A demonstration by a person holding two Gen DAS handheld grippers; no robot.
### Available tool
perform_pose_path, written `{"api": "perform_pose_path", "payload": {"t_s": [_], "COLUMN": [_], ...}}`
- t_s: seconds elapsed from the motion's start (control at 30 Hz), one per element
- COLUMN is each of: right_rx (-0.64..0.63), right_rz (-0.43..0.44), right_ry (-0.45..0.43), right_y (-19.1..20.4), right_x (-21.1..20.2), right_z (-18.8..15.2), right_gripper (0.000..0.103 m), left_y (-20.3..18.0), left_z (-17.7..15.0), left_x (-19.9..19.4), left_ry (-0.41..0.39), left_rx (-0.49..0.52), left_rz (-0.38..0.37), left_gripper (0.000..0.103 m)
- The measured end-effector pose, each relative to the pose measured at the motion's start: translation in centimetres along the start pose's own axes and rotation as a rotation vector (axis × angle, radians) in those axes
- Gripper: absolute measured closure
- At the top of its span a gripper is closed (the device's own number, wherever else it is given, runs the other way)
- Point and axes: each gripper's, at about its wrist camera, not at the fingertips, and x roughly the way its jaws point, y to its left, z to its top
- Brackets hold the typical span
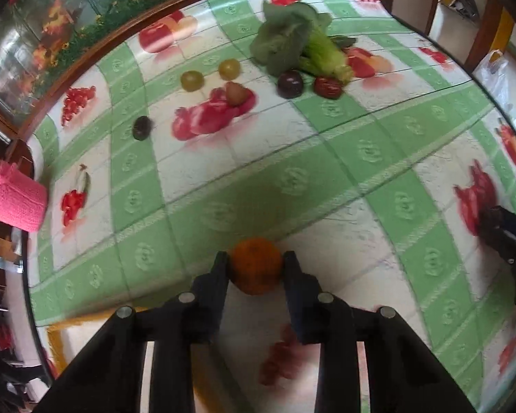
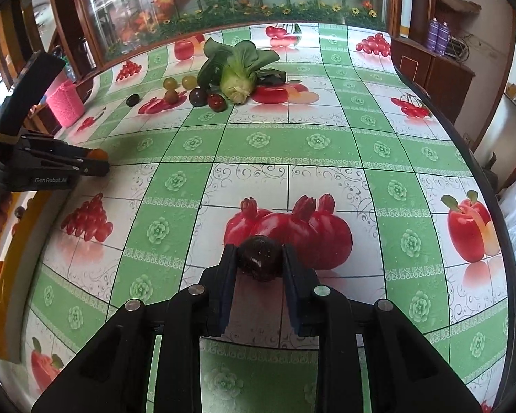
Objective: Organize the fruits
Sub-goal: 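Carry the dark plum and orange over the tray with both grippers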
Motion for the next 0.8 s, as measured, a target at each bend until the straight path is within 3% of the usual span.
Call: {"api": "perform_pose_path", "payload": {"t_s": [0.27, 0.43, 0.8], "right_rx": [0.063, 0.073, 0.157], "right_rz": [0.046, 0.005, -0.021], "right_ry": [-0.036, -0.035, 0.009], "right_y": [0.1, 1.0, 5.3], "right_x": [-3.0, -5.1, -7.7], "right_z": [-1.4, -3.0, -7.3], "right_gripper": [0.078, 0.078, 0.077], "left_y": [-4.9, -6.7, -3.9], "left_z": [-3.4, -5.6, -9.3], "left_x": [-3.6, -5.2, -9.2], "left_ry": [-0.046, -0.056, -0.124], "left_rx": [0.071, 0.126, 0.173], "left_rz": [-0.141, -0.204, -0.244], "left_gripper": [0.069, 0.069, 0.069]}}
